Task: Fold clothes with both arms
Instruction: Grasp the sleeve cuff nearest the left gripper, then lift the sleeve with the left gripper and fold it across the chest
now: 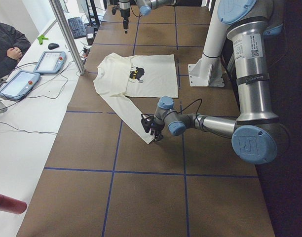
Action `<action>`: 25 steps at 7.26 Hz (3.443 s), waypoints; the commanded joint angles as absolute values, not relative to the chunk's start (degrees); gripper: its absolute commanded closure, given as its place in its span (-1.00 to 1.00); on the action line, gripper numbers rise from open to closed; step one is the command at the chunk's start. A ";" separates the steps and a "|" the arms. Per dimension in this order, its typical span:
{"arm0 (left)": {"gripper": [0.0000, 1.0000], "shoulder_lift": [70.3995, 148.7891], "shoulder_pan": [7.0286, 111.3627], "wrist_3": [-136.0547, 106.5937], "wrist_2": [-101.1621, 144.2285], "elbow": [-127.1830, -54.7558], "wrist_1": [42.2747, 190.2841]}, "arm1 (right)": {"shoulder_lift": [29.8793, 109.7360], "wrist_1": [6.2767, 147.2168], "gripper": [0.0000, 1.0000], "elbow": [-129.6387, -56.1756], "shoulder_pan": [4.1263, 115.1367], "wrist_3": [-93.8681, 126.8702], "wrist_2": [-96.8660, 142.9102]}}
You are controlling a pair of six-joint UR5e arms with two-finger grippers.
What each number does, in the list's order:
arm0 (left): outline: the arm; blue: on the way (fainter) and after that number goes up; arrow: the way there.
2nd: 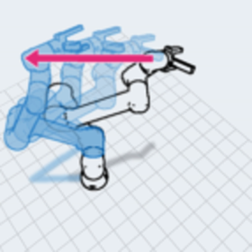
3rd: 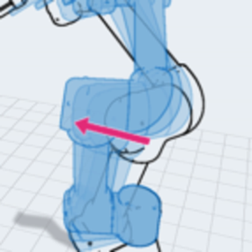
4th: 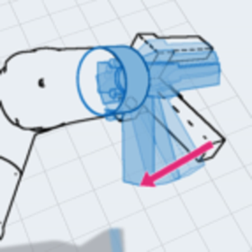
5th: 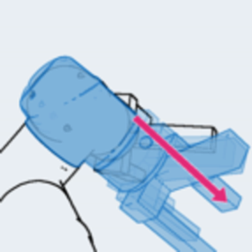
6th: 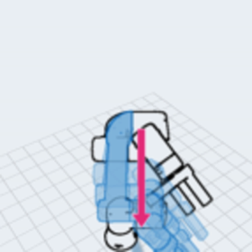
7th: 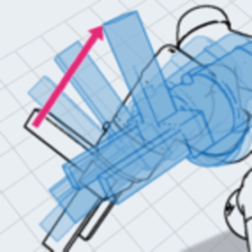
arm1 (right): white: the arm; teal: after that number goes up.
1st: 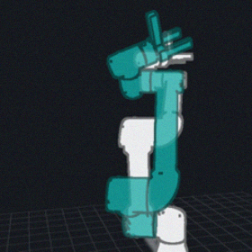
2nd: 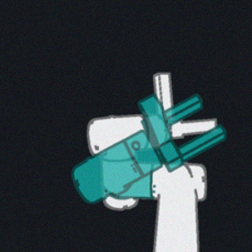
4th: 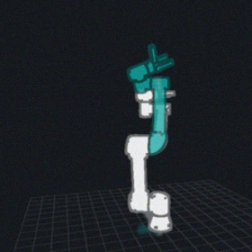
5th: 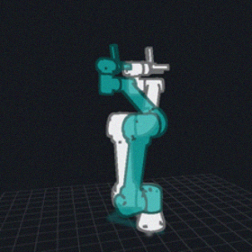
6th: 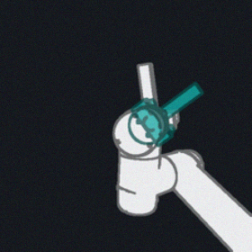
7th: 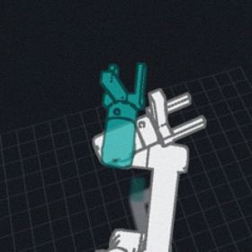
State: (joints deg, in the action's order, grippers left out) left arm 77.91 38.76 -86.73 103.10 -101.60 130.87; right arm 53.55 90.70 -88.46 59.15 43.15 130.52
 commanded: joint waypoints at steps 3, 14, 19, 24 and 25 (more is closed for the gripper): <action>1.00 77.96 38.67 -89.03 103.45 -102.13 130.87 | 53.53 90.70 -1.00 -88.42 59.24 43.07 130.52; 1.00 121.93 52.28 -79.10 113.52 -101.81 96.50 | 71.60 89.91 -1.00 -100.61 61.08 41.57 129.73; 1.00 146.94 50.56 -89.70 118.20 -82.05 107.33 | 73.48 89.91 -1.00 -101.60 61.96 40.96 129.82; 1.00 162.07 39.83 -103.79 103.39 -49.06 130.41 | 72.86 90.00 -1.00 -101.34 62.05 40.96 129.82; -0.42 161.90 36.94 -105.54 98.66 -46.78 135.48 | 72.86 89.91 -1.00 -101.42 62.05 40.96 129.90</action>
